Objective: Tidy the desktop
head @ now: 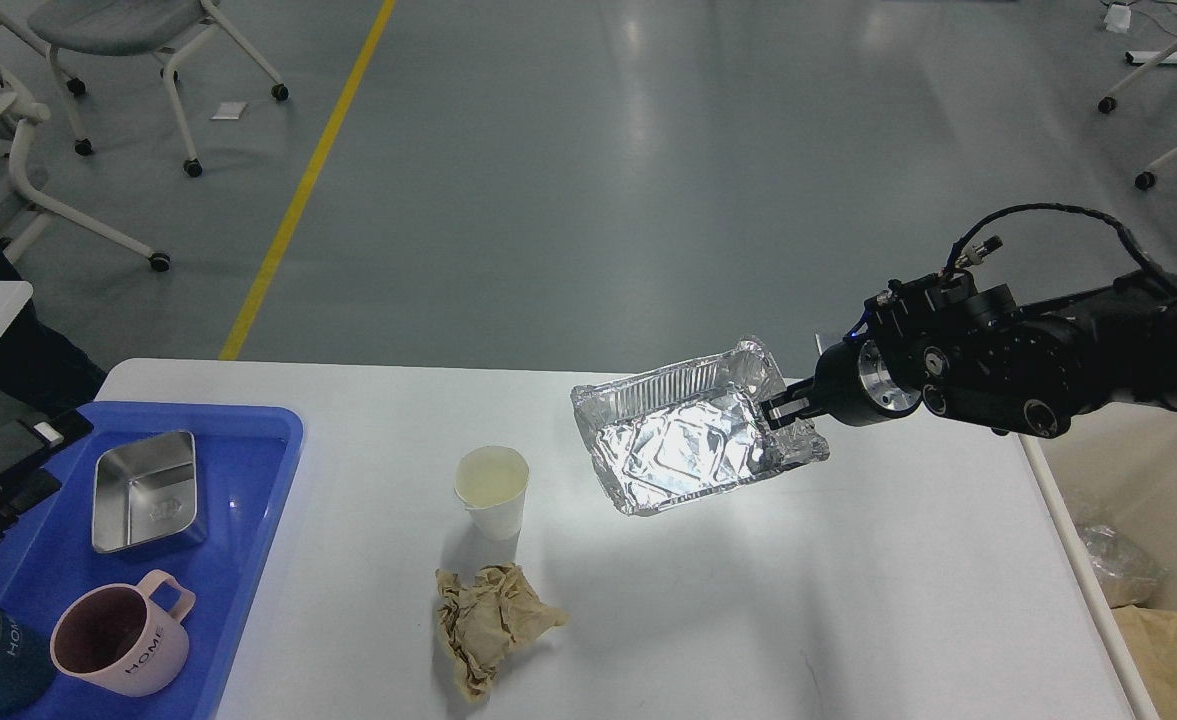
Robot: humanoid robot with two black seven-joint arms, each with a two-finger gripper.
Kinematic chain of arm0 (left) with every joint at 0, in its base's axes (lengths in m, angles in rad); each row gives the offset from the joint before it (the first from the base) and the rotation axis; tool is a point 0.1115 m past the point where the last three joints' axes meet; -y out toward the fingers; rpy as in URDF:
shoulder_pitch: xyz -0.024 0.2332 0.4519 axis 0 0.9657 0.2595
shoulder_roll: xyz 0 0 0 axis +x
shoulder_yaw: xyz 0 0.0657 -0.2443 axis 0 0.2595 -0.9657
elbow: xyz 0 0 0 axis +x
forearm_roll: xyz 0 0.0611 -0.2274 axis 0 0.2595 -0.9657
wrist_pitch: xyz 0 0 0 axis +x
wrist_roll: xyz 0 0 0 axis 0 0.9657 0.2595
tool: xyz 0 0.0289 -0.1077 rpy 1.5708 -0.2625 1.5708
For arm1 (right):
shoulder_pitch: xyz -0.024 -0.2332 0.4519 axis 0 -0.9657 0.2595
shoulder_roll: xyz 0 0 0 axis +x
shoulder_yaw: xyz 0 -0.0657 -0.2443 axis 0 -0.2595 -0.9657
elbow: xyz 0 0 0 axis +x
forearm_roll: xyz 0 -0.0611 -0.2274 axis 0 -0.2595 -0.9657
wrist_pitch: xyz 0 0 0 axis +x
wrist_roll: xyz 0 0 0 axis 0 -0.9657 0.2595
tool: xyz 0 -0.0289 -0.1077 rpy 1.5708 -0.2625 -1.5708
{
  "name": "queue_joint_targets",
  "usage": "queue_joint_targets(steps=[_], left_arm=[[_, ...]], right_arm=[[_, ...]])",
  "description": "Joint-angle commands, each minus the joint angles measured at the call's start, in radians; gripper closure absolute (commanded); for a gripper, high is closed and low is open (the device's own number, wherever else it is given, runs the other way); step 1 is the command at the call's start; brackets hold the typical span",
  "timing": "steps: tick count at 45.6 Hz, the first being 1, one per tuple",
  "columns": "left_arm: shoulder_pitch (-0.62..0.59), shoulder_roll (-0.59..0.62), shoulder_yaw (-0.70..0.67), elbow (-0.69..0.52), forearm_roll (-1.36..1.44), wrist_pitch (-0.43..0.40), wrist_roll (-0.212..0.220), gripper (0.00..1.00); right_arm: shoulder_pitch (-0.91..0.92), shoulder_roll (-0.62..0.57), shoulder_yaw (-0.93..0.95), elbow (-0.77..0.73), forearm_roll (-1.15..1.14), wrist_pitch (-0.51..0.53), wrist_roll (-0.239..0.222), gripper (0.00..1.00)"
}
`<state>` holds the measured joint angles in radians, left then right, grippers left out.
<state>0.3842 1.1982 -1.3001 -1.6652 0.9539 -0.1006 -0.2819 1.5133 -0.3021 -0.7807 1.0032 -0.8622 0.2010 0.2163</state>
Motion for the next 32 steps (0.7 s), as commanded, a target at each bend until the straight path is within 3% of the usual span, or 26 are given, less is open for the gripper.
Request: queue_joint_targets(steps=[1,8,32], left_arm=[[0.007,0.057,0.031,-0.073,0.063,-0.001,0.009,0.04],[0.005,0.116,0.079,-0.096,0.103,-0.002,0.017,0.04],[-0.03,0.112,0.11,-0.096,0.163,-0.004,0.023,0.04]], right_arm=[[0.002,0.0,-0.002,0.0,0.0,0.0,0.0,1.0],[0.002,0.001,-0.002,0.0,-0.001,0.0,0.0,1.0],[0.002,0.017,-0.022,-0.003,0.002,-0.003,0.0,1.0]])
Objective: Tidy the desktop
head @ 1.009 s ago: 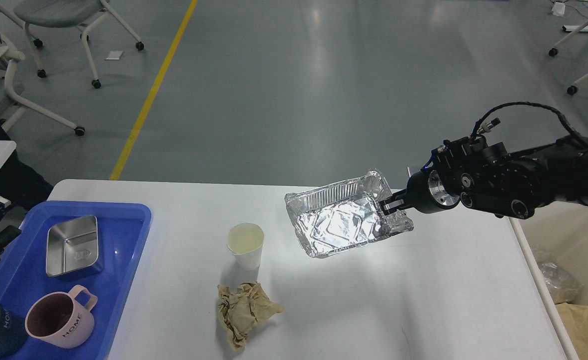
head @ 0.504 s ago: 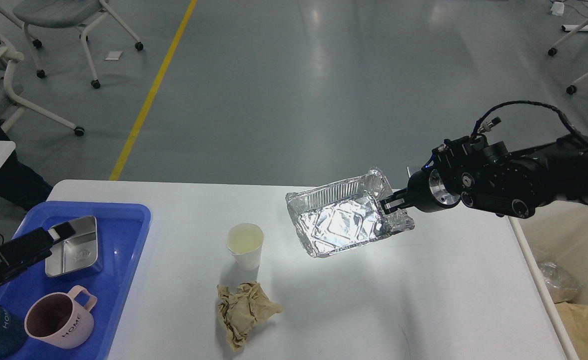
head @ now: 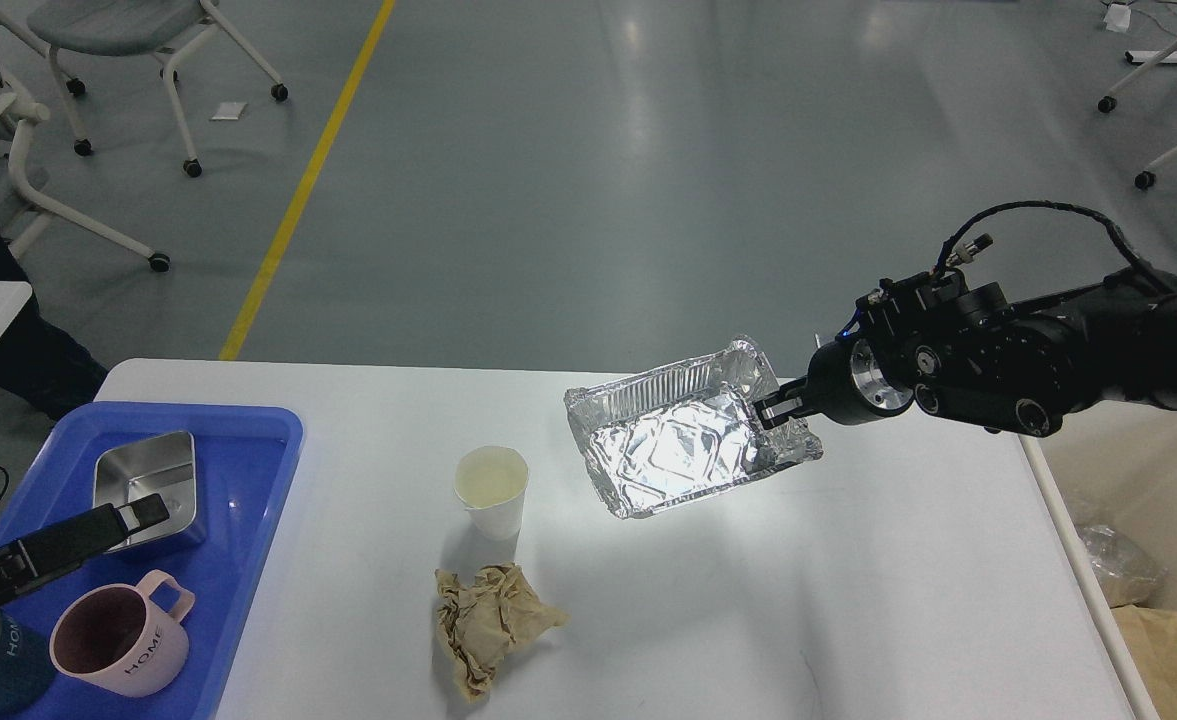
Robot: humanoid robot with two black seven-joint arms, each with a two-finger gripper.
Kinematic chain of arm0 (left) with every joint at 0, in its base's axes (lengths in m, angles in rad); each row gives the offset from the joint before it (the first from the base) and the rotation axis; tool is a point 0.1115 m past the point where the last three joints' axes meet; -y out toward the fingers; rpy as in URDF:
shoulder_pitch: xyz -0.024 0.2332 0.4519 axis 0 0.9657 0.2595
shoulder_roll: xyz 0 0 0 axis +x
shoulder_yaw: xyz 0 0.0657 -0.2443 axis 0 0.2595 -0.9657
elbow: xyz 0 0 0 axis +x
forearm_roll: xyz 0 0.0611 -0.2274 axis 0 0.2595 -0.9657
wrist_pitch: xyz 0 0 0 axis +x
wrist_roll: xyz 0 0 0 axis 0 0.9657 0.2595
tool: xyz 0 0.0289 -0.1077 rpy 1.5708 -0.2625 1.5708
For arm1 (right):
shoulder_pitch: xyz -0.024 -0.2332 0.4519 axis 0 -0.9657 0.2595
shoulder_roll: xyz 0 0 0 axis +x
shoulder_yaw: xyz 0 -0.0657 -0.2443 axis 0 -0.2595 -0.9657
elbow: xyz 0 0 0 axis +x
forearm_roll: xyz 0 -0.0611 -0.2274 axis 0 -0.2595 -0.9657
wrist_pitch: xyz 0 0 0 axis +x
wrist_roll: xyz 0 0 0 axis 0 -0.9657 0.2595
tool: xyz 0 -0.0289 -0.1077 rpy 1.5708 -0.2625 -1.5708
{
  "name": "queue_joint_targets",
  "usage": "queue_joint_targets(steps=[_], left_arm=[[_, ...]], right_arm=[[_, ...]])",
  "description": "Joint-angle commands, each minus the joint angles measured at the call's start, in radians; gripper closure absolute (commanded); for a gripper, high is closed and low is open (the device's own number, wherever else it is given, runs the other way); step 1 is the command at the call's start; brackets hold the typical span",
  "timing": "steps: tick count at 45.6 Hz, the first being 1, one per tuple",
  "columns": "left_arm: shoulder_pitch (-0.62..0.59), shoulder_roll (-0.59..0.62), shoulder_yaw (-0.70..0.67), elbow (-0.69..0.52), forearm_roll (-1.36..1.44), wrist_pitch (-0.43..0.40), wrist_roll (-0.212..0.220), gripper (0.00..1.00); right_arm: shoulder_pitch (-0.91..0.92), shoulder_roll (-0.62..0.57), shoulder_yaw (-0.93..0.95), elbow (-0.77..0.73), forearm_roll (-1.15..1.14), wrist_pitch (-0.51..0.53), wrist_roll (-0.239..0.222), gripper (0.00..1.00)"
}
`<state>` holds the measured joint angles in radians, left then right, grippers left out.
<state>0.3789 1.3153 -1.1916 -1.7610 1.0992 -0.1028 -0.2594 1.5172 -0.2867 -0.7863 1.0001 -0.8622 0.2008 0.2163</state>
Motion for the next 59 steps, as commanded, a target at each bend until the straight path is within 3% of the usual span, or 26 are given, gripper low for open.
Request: queue_joint_targets(steps=[1,11,24,33,39,42,53,56,59], left_arm=[[-0.034,-0.007,0.001,0.0,0.027,-0.003,0.0,0.04],[-0.199,-0.099,0.067,0.018,0.103,-0.092,0.011,0.04],[-0.584,-0.295,0.412,0.187,0.185,-0.114,0.081,0.05],[-0.765,-0.47,0.575,0.308,0.185,-0.106,0.14,0.07],[-0.804,-0.609,0.606,0.383,0.185,-0.094,0.23,0.09],[-0.807,-0.651,0.606,0.413,0.185,-0.094,0.255,0.09],[-0.825,-0.738,0.606,0.486,0.185,-0.094,0.259,0.15],[-0.828,-0.766,0.606,0.517,0.185,-0.094,0.256,0.22],[-0.833,-0.794,0.606,0.554,0.185,-0.092,0.256,0.39]], right_arm=[[-0.002,0.001,-0.019,0.0,0.003,-0.003,0.0,1.0],[0.0,0.0,-0.019,0.002,0.009,-0.006,0.0,1.0],[0.001,-0.002,-0.021,0.005,0.022,-0.006,0.0,1.0],[0.0,-0.006,-0.021,0.008,0.022,-0.006,0.0,1.0],[0.0,-0.008,-0.021,0.009,0.023,-0.006,0.002,1.0],[0.0,-0.008,-0.021,0.009,0.023,-0.006,0.002,1.0],[0.0,-0.008,-0.019,0.011,0.023,-0.007,0.002,1.0],[0.0,-0.008,-0.019,0.014,0.023,-0.009,0.002,1.0],[0.0,-0.009,-0.019,0.014,0.023,-0.009,0.002,1.0]])
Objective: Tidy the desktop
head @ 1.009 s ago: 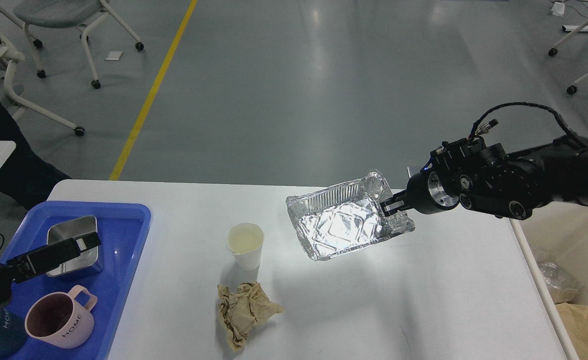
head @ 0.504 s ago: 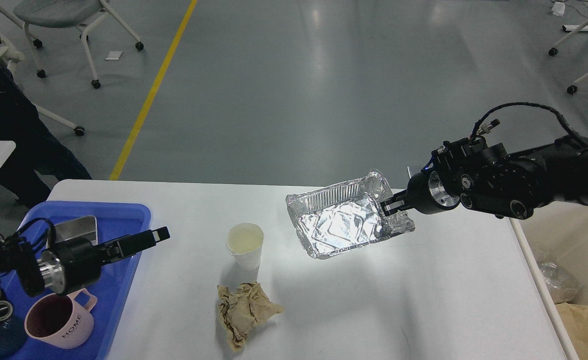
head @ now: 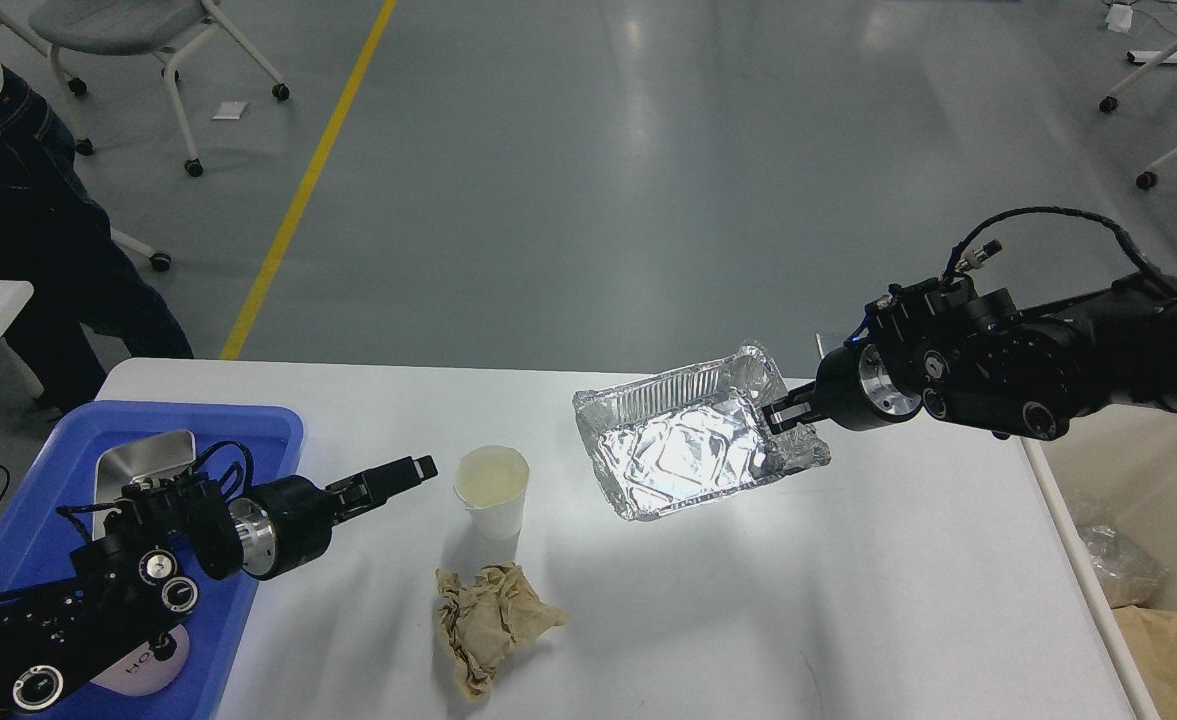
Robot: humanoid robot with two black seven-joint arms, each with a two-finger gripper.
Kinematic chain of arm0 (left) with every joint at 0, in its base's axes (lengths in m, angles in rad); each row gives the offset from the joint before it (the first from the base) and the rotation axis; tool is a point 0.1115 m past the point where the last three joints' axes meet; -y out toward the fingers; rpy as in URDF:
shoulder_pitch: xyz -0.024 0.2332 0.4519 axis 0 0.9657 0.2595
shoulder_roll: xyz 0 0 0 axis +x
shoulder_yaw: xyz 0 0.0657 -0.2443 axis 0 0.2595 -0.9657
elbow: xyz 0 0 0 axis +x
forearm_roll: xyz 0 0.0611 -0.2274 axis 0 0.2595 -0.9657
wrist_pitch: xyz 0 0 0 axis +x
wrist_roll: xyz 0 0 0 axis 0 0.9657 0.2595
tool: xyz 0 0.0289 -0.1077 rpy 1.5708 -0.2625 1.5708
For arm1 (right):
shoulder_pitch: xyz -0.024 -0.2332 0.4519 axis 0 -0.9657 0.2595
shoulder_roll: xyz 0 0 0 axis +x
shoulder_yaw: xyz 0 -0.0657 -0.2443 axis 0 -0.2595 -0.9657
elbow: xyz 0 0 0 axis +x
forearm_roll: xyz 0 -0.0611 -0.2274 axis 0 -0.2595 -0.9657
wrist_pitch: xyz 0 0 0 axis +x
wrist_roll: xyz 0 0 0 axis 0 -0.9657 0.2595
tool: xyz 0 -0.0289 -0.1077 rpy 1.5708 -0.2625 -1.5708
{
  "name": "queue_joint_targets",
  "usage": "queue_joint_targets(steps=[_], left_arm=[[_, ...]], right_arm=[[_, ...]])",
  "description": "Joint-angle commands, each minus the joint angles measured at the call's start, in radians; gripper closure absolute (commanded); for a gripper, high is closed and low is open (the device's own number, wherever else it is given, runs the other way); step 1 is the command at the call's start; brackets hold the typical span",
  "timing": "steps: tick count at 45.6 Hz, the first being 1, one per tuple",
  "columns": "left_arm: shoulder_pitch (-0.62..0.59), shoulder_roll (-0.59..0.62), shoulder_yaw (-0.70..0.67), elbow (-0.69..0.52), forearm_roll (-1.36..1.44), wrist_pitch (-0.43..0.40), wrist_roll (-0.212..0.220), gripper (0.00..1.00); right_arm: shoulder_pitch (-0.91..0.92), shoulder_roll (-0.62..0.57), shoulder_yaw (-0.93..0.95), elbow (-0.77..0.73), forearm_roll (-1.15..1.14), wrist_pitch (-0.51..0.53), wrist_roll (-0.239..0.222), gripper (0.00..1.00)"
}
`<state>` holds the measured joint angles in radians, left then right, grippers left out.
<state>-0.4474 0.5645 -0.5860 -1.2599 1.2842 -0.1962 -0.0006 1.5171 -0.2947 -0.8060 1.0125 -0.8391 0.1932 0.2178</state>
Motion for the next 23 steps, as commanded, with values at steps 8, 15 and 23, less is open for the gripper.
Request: queue_joint_targets(steps=[8,15,23], left_arm=[[-0.03,-0.107,0.021,0.128,0.0,0.001,-0.001,0.4],[-0.054,-0.167,0.026,0.194,-0.005,0.0,-0.01,0.4],[-0.077,-0.216,0.04,0.229,-0.005,0.0,-0.013,0.4]], right_arm=[[0.0,-0.004,0.001,0.006,0.0,-0.008,0.0,1.0],[0.0,-0.012,0.002,0.006,0.0,-0.011,0.002,1.0],[-0.002,-0.026,0.002,0.008,0.0,-0.014,0.003,1.0]])
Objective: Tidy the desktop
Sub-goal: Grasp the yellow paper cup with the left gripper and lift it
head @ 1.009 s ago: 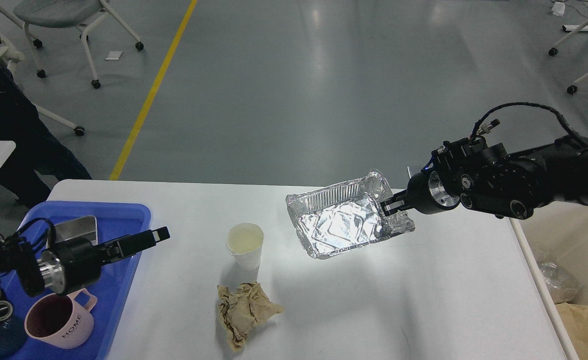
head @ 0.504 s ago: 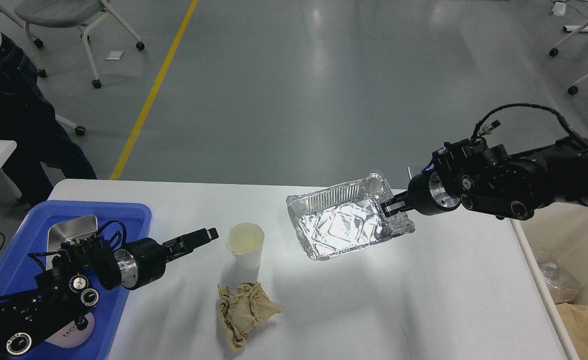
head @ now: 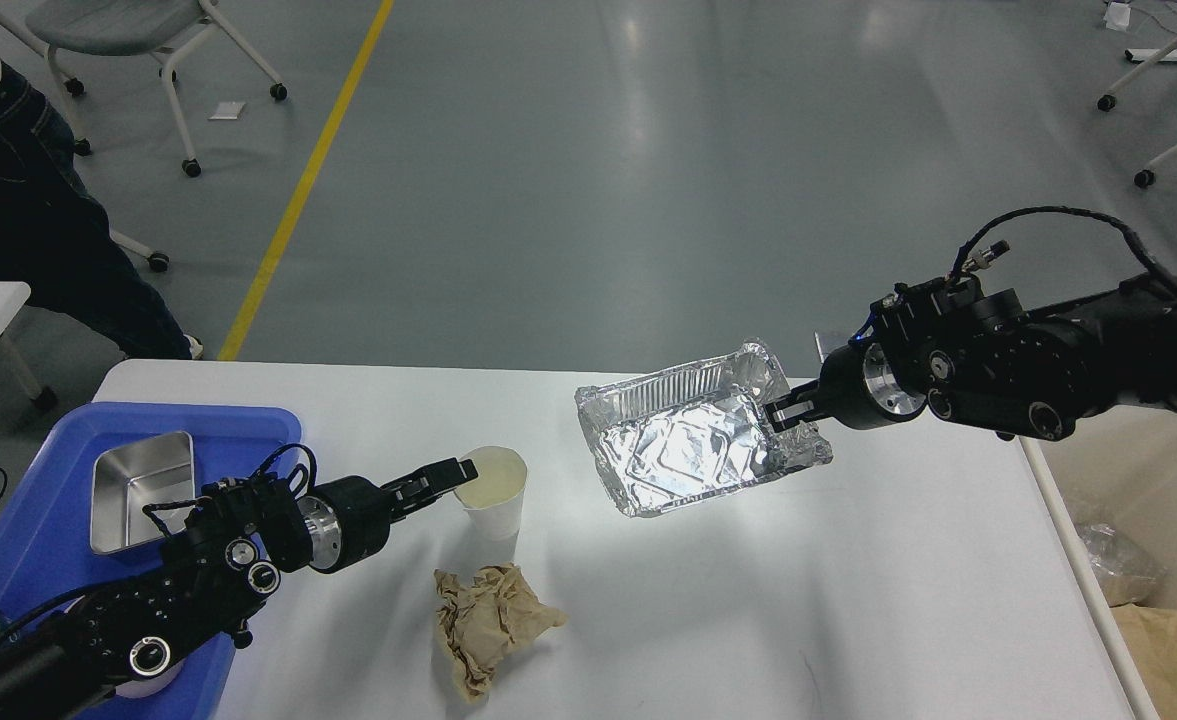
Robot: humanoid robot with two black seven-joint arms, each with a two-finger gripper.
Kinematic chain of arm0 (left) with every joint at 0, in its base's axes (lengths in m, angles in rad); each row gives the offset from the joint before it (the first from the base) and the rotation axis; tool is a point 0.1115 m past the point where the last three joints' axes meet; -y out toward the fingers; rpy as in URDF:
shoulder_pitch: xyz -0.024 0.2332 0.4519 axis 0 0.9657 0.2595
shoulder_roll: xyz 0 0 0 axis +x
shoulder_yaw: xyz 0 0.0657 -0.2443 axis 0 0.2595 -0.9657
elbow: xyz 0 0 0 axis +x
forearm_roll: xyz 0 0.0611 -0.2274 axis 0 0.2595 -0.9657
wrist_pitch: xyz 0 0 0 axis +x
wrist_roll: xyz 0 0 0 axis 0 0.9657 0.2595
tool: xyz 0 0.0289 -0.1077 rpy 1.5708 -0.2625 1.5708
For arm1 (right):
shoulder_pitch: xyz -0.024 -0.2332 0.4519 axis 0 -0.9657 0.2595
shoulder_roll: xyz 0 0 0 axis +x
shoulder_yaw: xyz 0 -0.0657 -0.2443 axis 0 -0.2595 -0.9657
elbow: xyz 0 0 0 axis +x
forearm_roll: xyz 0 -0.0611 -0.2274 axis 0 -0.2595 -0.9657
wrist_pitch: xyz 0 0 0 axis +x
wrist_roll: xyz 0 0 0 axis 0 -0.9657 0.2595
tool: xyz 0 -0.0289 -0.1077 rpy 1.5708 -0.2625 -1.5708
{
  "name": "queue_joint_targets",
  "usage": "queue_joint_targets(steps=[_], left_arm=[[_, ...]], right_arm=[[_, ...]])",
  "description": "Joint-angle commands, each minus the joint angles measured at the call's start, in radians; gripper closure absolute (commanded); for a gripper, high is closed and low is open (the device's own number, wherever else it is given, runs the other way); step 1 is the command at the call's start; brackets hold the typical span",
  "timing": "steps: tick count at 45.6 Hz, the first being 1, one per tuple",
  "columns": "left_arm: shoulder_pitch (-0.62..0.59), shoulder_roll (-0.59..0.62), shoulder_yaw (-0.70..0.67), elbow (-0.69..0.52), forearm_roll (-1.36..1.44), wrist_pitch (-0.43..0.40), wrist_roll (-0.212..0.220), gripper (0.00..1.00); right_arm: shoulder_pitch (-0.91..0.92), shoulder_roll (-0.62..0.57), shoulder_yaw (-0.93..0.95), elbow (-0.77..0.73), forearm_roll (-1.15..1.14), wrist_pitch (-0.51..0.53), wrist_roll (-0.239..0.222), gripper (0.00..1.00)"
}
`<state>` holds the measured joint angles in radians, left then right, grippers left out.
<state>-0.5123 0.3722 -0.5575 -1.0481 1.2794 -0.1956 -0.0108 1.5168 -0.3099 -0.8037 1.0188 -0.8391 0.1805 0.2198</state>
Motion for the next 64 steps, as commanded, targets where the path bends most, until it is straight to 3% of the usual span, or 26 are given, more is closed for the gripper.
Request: queue_joint_targets(steps=[1,3,7,11,17,39,46,57,64], left_arm=[[-0.015,-0.027,0.016,0.019,0.0,-0.001,-0.006,0.41],[-0.017,-0.03,0.028,0.019,0.0,0.001,-0.009,0.46],[-0.028,-0.03,0.076,0.022,0.003,0.001,-0.017,0.71],[-0.043,-0.026,0.14,0.028,0.003,0.002,-0.04,0.87],[-0.045,-0.009,0.163,0.031,0.003,0.002,-0.073,0.98],[-0.04,0.085,0.156,-0.016,-0.012,-0.004,-0.126,1.0],[-0.04,0.221,0.146,-0.13,-0.017,-0.013,-0.126,1.0],[-0.038,0.499,0.11,-0.437,-0.063,-0.031,-0.129,1.0],[-0.041,0.626,0.073,-0.52,-0.075,-0.061,-0.133,1.0]], right_arm=[[-0.001,-0.011,0.0,0.001,0.0,-0.001,0.001,1.0],[-0.001,-0.011,0.0,0.0,0.0,-0.001,0.0,1.0],[-0.001,-0.012,0.001,0.0,0.0,-0.003,0.0,1.0],[-0.001,-0.012,0.0,0.0,0.0,-0.003,0.0,1.0],[-0.001,-0.011,0.0,-0.002,0.02,-0.003,0.0,1.0],[-0.001,-0.011,-0.002,-0.003,0.023,-0.003,0.0,1.0],[-0.001,-0.009,-0.003,-0.002,0.032,-0.003,0.0,1.0],[-0.001,0.021,0.003,0.0,0.049,-0.004,0.0,1.0],[-0.006,0.057,-0.005,0.001,0.071,-0.035,0.001,1.0]])
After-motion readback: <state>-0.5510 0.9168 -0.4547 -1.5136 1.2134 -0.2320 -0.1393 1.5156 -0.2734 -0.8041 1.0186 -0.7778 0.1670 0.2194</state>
